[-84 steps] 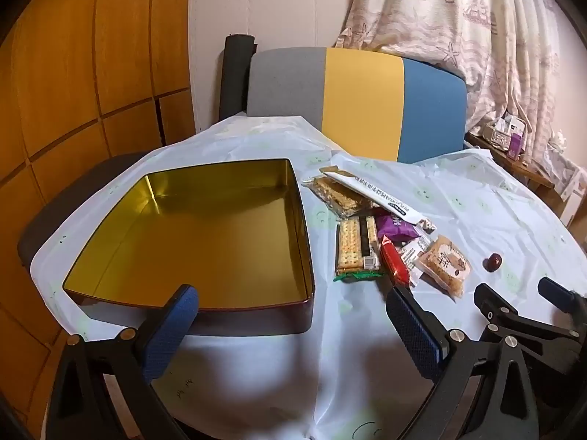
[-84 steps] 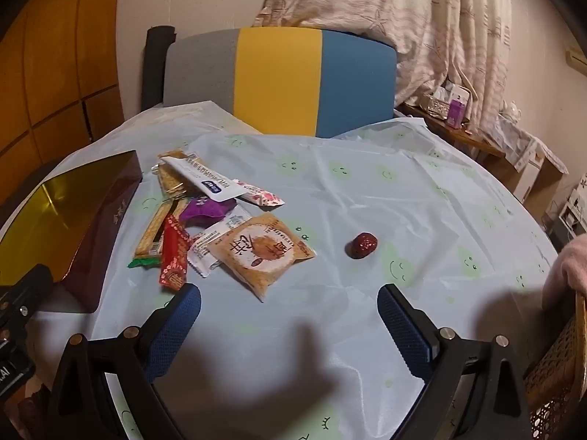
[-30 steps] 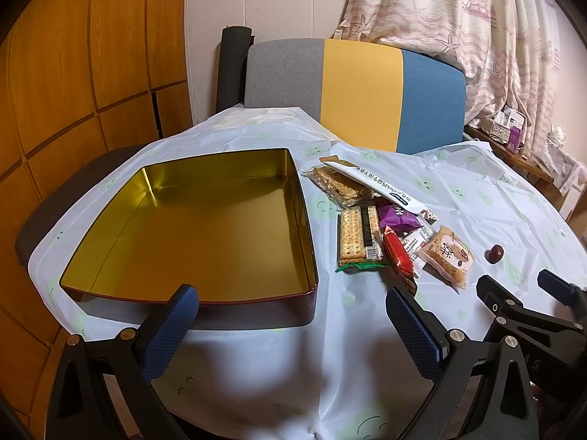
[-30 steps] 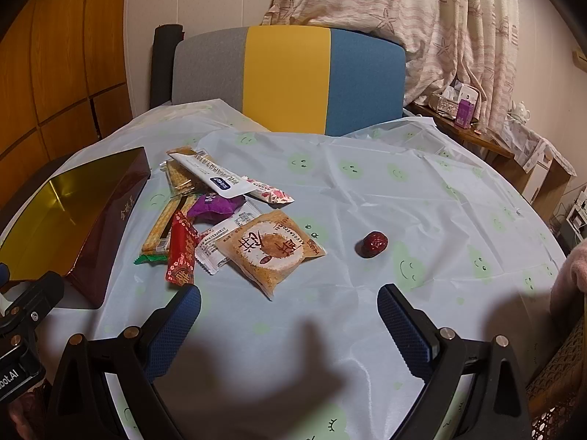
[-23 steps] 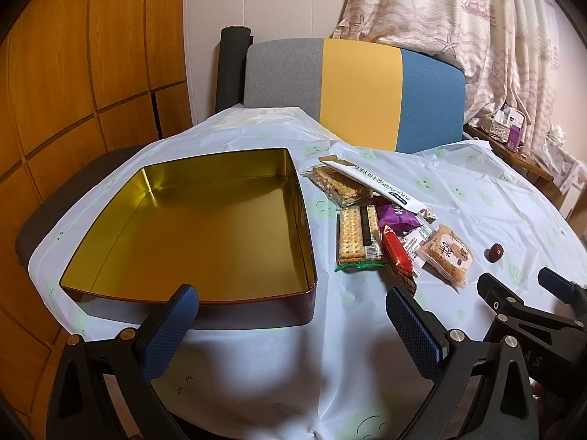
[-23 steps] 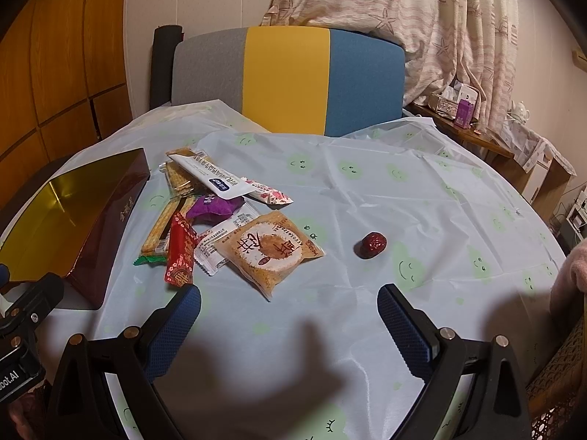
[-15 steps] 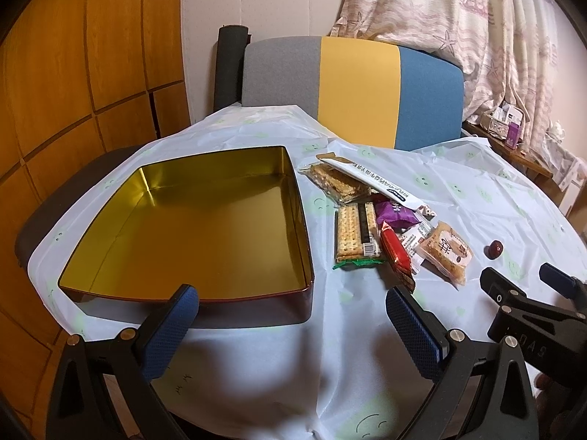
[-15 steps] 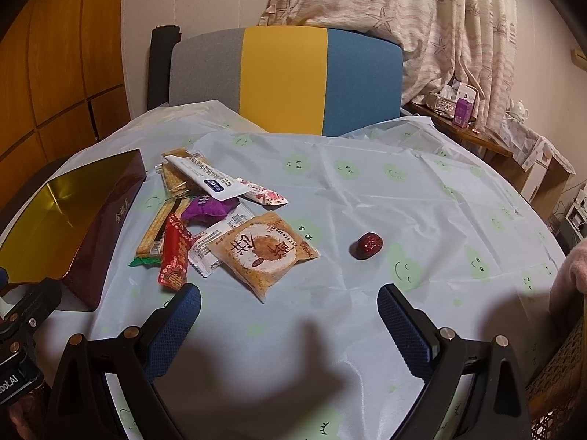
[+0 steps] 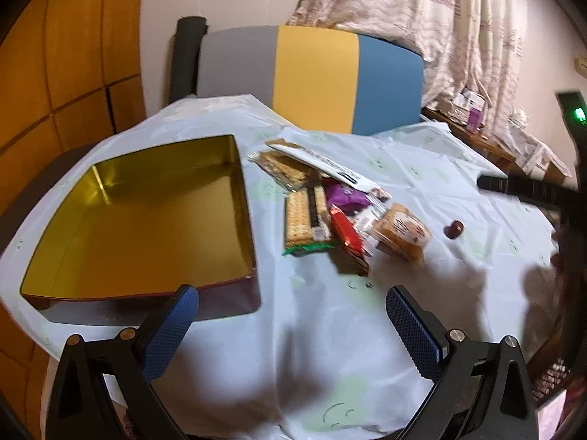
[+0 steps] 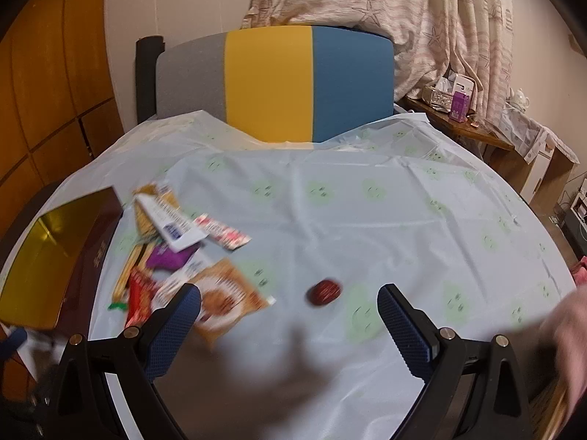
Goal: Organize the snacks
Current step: 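Grasp the red date with the right tool while the left tool approaches the pastry packet, then grasp the round printed pastry packet with the left tool and lift it, then lower the pastry packet into the gold tin and open the left tool, then carry the red date into the gold tin and open the right tool, then grasp the red-wrapped snack bar with the left tool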
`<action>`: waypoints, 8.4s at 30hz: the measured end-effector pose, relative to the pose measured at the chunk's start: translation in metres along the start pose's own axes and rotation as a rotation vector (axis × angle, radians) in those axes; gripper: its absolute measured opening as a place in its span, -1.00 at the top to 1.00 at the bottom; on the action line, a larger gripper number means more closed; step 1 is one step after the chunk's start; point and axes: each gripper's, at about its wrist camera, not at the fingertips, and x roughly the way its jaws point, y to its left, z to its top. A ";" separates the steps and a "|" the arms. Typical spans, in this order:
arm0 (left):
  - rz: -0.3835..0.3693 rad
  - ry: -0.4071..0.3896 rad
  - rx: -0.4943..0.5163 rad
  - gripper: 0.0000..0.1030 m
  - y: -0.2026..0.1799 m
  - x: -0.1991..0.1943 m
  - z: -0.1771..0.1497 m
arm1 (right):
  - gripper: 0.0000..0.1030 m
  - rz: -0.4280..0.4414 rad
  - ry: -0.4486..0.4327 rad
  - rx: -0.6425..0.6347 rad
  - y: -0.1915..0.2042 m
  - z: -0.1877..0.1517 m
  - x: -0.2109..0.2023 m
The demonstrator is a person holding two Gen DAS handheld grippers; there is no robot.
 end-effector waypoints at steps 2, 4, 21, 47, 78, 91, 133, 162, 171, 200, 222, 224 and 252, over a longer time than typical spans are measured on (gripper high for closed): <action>-0.026 0.011 0.008 -0.99 -0.003 0.002 -0.002 | -0.92 0.023 0.026 0.023 -0.014 0.013 0.004; -0.053 0.025 0.008 -0.99 -0.004 0.004 -0.003 | -0.92 0.060 0.067 0.047 -0.026 0.027 0.011; -0.098 0.090 0.152 -0.74 -0.036 0.019 -0.003 | 0.28 0.239 0.501 -0.040 -0.049 0.024 0.125; -0.231 0.175 0.348 -0.37 -0.092 0.056 0.030 | 0.42 0.124 0.534 -0.138 -0.037 0.013 0.141; -0.242 0.195 0.494 -0.11 -0.129 0.128 0.045 | 0.42 0.077 0.562 -0.120 -0.048 0.013 0.153; -0.283 0.037 -0.105 -0.12 0.009 0.042 0.106 | 0.49 0.042 0.523 -0.196 -0.039 0.008 0.147; -0.159 -0.001 0.114 -0.33 -0.007 0.026 0.025 | 0.50 -0.013 0.478 -0.283 -0.015 0.000 0.147; -0.245 0.044 0.183 -0.17 -0.031 0.059 -0.036 | 0.50 0.582 0.296 -0.546 0.191 0.050 0.040; -0.259 0.040 0.180 -0.17 -0.029 0.060 -0.036 | 0.50 0.656 0.367 -0.685 0.278 0.041 0.063; -0.244 0.042 0.176 -0.23 -0.029 0.060 -0.036 | 0.30 0.517 0.296 -0.556 0.181 0.049 0.061; -0.197 0.146 0.121 -0.14 -0.033 0.068 -0.014 | 0.30 0.157 0.380 -0.355 -0.002 0.025 0.130; -0.191 0.134 0.118 -0.14 -0.034 0.064 -0.008 | 0.30 0.179 0.388 -0.351 0.000 0.026 0.131; -0.140 0.188 -0.004 0.62 -0.033 0.106 0.042 | 0.30 0.158 0.403 -0.443 0.020 0.014 0.123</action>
